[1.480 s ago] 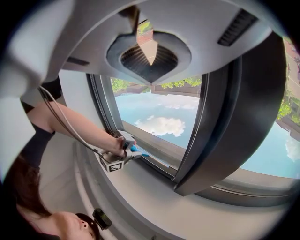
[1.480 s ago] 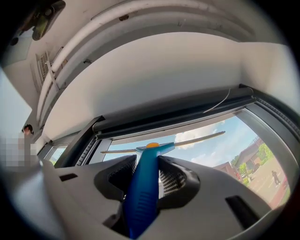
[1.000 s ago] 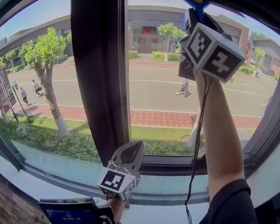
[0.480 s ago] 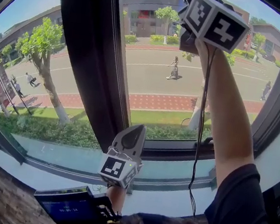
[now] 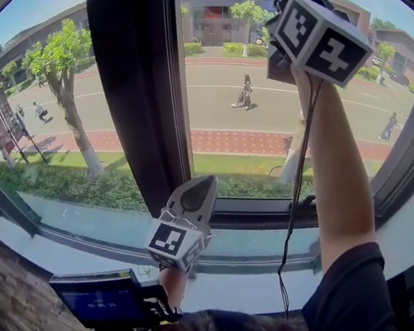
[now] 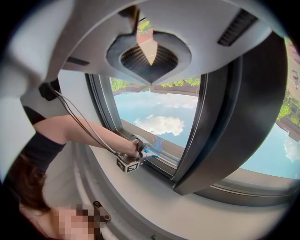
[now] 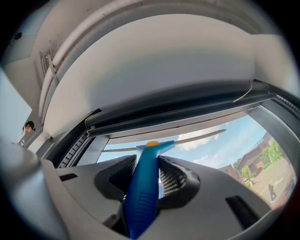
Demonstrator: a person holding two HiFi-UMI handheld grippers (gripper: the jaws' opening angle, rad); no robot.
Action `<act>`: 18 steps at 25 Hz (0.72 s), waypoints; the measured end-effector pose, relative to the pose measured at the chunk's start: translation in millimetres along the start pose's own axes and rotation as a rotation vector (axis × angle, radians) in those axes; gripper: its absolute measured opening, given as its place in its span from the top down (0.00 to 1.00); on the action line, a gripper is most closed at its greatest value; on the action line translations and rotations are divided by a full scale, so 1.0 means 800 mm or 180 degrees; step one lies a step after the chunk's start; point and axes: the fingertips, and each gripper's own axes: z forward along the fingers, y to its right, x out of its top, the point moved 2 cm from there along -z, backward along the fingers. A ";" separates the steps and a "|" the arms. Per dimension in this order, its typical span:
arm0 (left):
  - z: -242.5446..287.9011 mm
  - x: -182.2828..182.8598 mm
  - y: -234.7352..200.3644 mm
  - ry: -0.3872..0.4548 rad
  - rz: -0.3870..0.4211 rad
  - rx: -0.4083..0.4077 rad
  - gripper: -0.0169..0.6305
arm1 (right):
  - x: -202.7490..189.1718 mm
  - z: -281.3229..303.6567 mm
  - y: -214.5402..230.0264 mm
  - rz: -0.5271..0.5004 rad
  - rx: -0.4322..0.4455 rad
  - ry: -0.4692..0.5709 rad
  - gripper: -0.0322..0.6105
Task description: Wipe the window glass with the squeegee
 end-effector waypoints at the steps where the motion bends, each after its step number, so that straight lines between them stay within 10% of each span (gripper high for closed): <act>1: 0.000 0.000 0.000 0.0000 0.0000 0.0001 0.97 | -0.001 -0.001 0.000 0.0002 0.0004 -0.0003 0.73; 18: -0.001 -0.001 0.000 -0.0026 -0.0001 0.0013 0.97 | -0.026 -0.021 -0.008 0.0075 0.0098 -0.0045 0.73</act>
